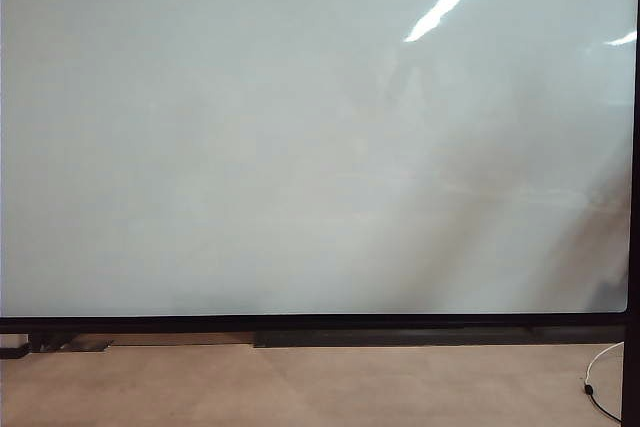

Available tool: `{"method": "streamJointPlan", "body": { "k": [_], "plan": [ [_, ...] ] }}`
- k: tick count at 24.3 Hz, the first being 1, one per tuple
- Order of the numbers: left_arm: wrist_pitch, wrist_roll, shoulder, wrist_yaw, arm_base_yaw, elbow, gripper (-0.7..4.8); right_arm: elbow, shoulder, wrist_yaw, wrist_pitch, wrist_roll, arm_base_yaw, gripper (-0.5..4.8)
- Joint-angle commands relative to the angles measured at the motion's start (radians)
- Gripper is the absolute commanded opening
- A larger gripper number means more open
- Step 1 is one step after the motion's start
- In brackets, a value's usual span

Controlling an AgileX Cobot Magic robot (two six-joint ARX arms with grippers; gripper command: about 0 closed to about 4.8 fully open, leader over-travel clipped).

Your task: Pick up the pen on the shelf to the right of the whiteboard and draw a triangle.

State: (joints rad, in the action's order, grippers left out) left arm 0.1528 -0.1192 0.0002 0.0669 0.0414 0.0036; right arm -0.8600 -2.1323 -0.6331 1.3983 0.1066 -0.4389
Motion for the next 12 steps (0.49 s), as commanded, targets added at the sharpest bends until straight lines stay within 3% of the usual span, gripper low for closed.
{"method": "streamJointPlan", "body": {
  "k": [1,12],
  "plan": [
    [-0.011,-0.001,0.000,0.000,0.000,0.003,-0.05,-0.002,0.006,-0.017,0.018,0.003,-0.001,1.81],
    [-0.011,-0.001,0.000,0.000,0.000,0.003,-0.05,-0.002,0.006,-0.020,0.018,0.002,-0.001,1.65]
  ]
}}
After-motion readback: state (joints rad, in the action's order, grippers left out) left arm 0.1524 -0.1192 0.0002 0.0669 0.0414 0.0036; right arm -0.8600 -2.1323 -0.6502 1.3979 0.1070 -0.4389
